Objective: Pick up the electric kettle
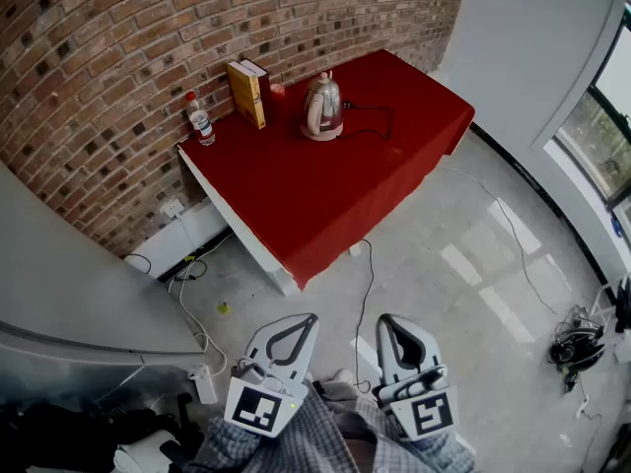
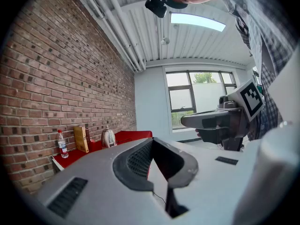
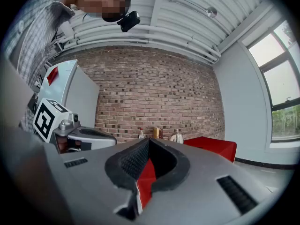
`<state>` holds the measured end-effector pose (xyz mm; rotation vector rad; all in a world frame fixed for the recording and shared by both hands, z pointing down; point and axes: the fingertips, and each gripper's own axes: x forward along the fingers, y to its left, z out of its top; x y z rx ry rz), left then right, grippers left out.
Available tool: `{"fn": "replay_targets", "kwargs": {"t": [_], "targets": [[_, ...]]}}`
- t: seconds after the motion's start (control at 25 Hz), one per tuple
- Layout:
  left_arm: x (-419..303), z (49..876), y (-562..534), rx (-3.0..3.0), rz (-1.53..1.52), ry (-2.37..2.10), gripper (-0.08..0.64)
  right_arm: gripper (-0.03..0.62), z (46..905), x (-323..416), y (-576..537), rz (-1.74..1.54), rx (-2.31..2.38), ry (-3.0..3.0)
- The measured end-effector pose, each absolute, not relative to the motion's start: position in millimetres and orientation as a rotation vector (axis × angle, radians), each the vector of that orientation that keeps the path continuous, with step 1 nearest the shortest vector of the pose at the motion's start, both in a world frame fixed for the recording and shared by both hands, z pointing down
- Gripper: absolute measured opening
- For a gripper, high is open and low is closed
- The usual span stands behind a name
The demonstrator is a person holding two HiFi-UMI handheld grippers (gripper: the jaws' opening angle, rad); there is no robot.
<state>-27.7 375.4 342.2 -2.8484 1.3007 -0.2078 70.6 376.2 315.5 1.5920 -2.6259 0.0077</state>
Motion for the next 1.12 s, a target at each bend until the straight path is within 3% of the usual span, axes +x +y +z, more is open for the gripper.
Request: {"fn": "replay_targets", "kwargs": {"t": [1.12], "targets": [[-77,348,384,-2.866,-0.201,1.247,0.006,0.007,317,46,397,-0.045,1.684,-2.558]]}}
